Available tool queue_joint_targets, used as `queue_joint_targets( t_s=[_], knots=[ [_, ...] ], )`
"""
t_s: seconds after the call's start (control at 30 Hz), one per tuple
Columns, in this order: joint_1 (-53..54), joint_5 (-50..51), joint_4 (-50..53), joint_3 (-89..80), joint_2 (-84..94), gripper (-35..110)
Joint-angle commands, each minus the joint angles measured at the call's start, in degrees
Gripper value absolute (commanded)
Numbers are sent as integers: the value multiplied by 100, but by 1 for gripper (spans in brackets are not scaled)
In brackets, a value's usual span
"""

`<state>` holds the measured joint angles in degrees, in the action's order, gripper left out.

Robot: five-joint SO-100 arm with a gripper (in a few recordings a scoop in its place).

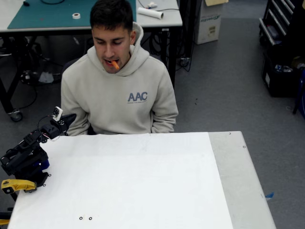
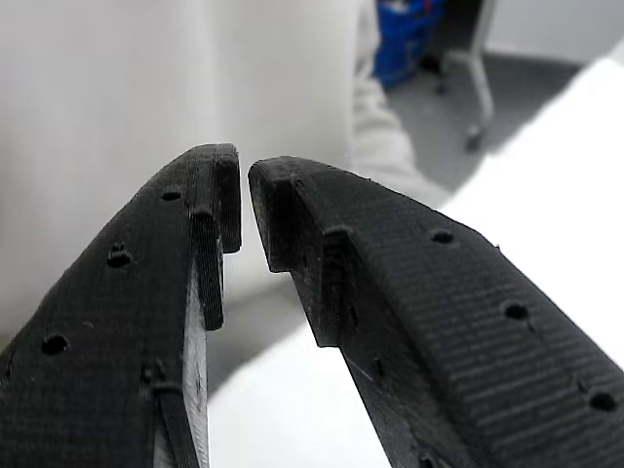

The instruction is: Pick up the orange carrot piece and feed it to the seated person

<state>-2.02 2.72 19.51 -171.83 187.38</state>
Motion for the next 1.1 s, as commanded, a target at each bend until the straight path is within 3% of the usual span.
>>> queue_joint_targets(
  t_s=[0.0,0.7,1.07],
  knots=[
    [-35,70,483,53,141,-2],
    [-105,-9,4896,527,193,-2],
    [-105,-9,5010,554,193,-2]
  ],
)
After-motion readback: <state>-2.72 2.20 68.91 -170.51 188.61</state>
